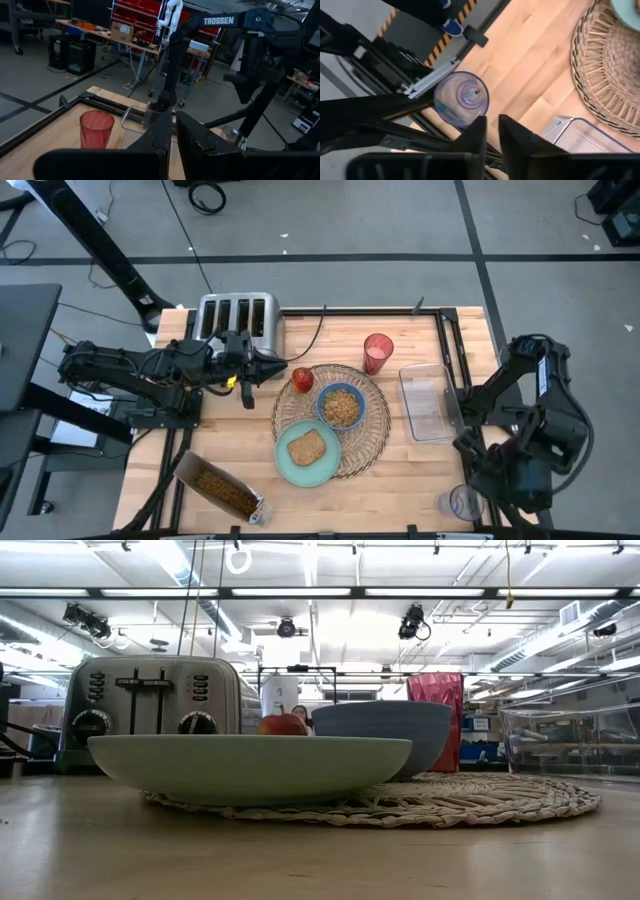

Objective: Arrange a breakfast setting
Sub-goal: Put the blue spoon on the brown mat to the right of the blue bowl

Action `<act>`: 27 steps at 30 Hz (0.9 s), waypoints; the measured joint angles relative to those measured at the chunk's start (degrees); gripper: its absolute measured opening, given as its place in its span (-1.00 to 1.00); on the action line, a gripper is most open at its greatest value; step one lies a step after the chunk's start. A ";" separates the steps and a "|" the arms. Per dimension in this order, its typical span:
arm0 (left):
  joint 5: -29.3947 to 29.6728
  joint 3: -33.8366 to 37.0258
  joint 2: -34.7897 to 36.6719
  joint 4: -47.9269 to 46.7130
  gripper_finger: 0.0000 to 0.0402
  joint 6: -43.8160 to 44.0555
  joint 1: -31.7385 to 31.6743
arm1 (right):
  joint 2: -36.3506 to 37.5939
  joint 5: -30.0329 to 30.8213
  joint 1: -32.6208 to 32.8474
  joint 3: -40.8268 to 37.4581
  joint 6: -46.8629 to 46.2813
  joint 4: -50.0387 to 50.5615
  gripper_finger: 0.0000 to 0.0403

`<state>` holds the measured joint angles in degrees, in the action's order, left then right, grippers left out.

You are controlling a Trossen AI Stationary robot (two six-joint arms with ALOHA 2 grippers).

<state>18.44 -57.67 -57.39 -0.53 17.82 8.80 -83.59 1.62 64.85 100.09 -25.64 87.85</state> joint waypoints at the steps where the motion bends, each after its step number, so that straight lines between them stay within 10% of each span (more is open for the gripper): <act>1: -0.01 0.00 0.00 -0.02 -0.83 0.00 0.01 | -0.22 0.07 0.34 -0.55 -0.13 -0.22 -0.61; 8: -0.02 0.00 0.00 -0.10 -0.83 -0.30 0.00 | -1.51 0.52 2.56 -8.67 0.33 -4.66 -0.19; 27: -0.02 0.00 0.00 -0.14 -0.83 1.51 0.00 | -1.60 -1.13 1.56 -23.68 -5.60 -18.56 -0.24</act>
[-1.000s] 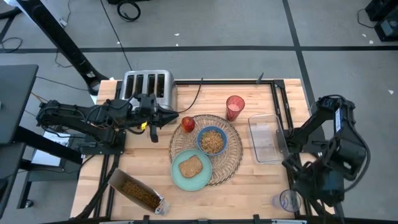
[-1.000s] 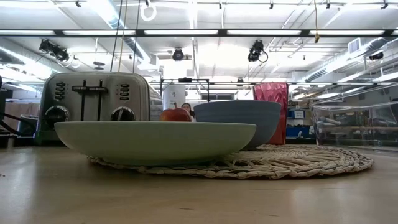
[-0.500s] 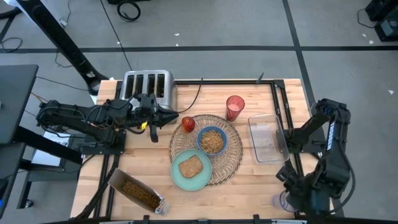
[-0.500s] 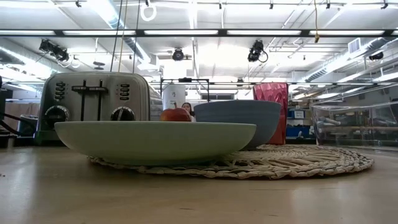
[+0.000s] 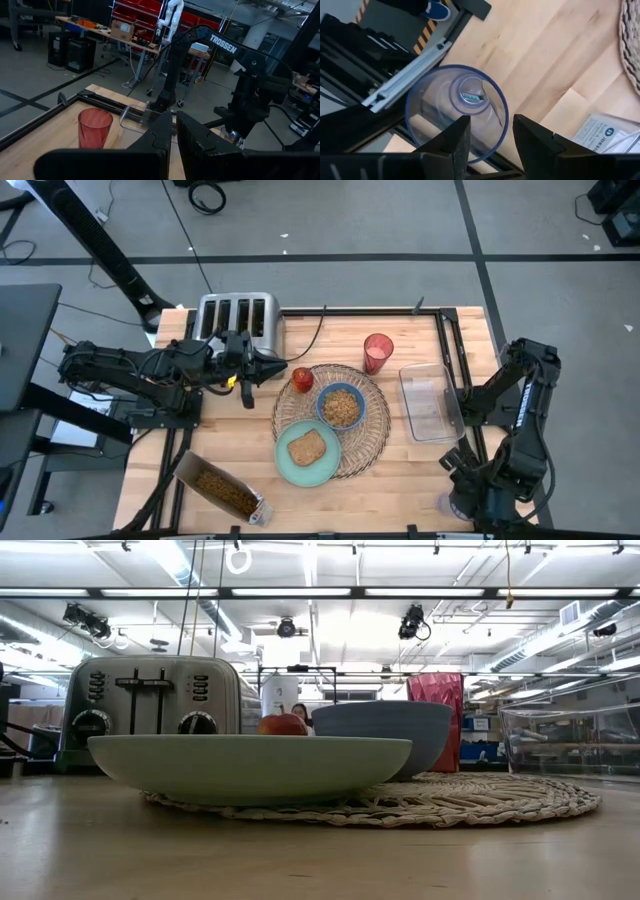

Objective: Arrange a breakfast setting
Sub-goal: Put the blue spoon on the brown mat to the right of the blue bowl

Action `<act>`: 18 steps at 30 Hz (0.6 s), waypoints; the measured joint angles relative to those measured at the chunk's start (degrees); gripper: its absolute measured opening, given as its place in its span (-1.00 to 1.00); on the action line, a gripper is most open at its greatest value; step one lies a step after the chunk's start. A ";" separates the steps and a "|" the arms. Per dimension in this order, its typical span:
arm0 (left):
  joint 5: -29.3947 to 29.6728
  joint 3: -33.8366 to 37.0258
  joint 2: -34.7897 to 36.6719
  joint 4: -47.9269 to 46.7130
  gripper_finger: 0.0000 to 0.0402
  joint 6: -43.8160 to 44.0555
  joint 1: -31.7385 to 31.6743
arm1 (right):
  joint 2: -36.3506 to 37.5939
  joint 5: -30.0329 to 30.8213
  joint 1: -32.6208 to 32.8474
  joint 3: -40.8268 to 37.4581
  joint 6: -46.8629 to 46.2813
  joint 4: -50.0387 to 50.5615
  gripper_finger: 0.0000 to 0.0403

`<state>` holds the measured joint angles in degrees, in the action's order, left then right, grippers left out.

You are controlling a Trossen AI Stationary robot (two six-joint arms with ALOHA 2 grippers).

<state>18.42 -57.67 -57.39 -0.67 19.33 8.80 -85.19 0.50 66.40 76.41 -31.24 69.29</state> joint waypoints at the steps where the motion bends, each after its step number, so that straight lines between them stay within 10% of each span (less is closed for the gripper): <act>1: 0.00 0.00 0.00 0.00 -0.83 -0.01 0.00 | 0.00 0.72 0.01 -0.19 0.18 -0.16 -0.24; 18: 0.00 0.00 0.00 -0.13 -0.83 -0.49 0.02 | 0.00 2.80 0.23 -2.37 7.62 -3.98 -0.47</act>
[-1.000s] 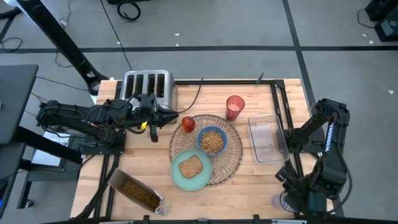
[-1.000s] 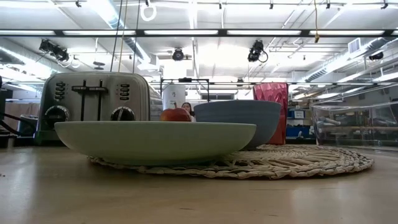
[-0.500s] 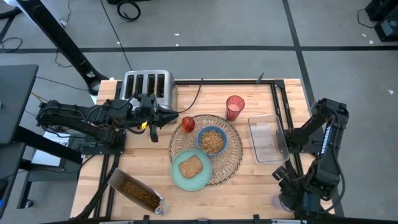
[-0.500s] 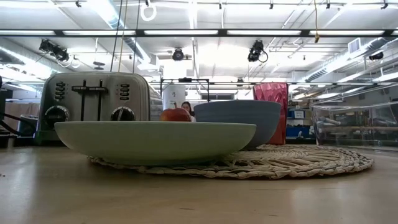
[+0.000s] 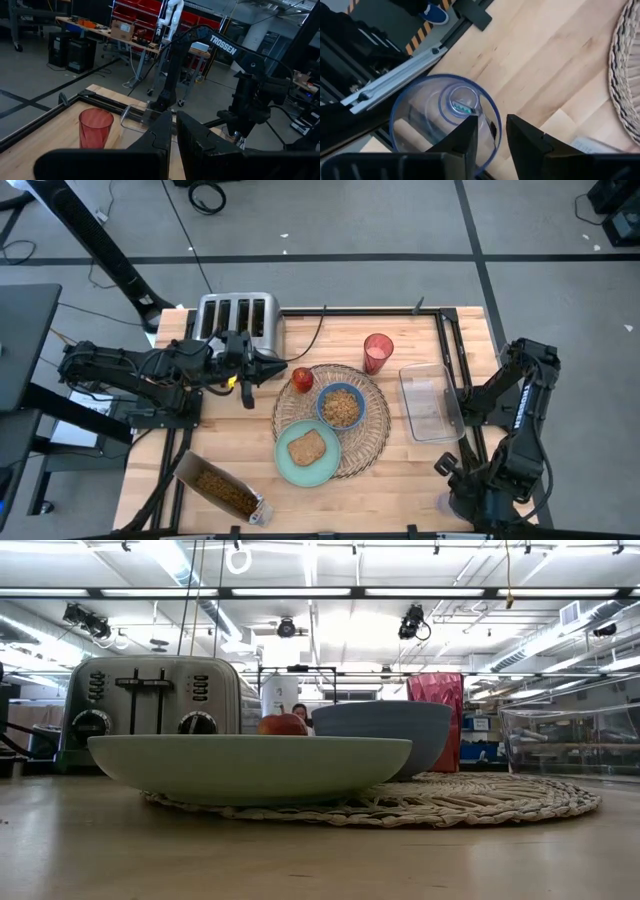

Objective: Arrange a breakfast setting
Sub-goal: Put the blue spoon on the brown mat to the right of the blue bowl

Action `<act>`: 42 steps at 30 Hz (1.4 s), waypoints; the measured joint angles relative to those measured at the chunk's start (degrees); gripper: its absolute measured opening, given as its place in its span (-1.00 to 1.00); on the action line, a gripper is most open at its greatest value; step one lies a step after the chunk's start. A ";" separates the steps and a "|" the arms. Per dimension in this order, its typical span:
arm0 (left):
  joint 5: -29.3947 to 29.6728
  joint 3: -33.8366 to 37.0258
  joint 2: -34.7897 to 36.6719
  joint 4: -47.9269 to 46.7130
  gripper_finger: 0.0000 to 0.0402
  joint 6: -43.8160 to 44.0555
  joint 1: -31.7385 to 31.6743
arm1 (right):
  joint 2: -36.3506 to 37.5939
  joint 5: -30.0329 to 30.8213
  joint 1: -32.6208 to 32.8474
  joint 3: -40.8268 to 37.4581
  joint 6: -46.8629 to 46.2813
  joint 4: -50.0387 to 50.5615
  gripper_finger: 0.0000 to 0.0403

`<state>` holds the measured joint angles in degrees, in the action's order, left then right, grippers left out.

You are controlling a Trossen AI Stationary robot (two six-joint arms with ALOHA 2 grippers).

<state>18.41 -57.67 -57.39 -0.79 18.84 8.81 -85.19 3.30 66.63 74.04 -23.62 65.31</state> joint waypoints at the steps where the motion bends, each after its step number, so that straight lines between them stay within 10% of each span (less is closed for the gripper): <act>1: 0.00 0.00 0.00 -0.13 -0.83 -0.02 -0.02 | 0.00 -0.15 0.15 -0.20 0.35 -0.42 -0.50; 13: 0.00 0.00 0.00 -2.21 -0.83 -0.14 -0.02 | 0.00 -1.25 0.40 -0.24 1.34 -0.59 -0.95; 42: 0.00 0.00 0.02 -2.23 -0.83 -1.49 0.00 | 0.09 2.23 4.15 9.73 -6.34 8.79 -0.96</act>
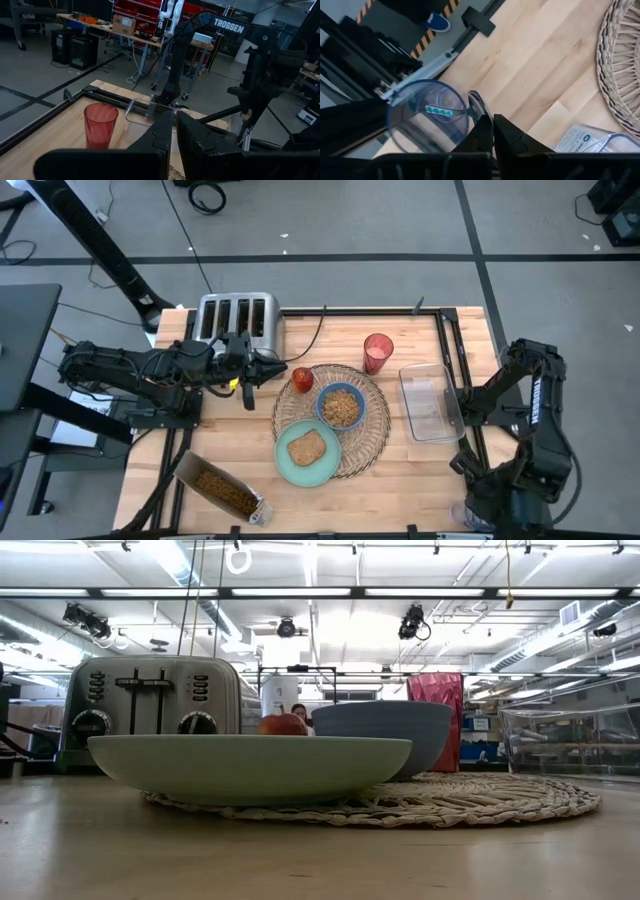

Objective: Arrange a breakfast setting
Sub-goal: Put the blue spoon on the brown mat to the right of the blue bowl

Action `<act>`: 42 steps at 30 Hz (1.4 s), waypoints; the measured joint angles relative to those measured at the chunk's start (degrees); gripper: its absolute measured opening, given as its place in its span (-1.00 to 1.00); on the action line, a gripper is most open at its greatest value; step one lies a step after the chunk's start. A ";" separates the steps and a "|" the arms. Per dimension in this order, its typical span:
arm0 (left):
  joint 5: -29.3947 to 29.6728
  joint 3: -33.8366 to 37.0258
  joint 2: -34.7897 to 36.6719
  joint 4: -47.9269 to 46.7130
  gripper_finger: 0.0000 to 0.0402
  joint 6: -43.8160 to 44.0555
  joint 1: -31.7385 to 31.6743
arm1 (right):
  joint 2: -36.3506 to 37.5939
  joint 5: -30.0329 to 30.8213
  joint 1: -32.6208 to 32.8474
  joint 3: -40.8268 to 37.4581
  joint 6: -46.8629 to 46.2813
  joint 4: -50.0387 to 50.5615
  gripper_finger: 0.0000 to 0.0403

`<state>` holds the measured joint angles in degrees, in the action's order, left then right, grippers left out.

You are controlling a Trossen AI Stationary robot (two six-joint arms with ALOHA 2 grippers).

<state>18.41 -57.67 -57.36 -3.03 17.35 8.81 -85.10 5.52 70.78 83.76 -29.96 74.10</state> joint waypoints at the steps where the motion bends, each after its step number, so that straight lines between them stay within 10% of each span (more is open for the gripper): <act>1: 0.00 0.00 0.00 0.00 -0.83 -0.01 0.01 | 0.00 0.22 0.33 0.79 -0.73 0.50 -0.97; 22: 0.00 -0.05 -0.60 7.74 -0.83 1.38 2.35 | 2.09 4.45 -14.04 23.89 -9.09 15.90 -0.97; 31: -0.14 -0.04 -4.06 14.89 -0.83 -1.59 7.31 | 4.82 3.64 -35.13 13.79 -5.24 11.70 -0.97; 42: -0.06 -0.04 -4.52 18.14 -0.83 -5.04 11.94 | 8.99 -11.61 -54.37 -15.41 6.81 -11.16 -0.97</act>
<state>18.36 -57.71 -61.88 15.11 12.32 20.75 -76.11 -6.09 16.41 68.36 -23.15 62.94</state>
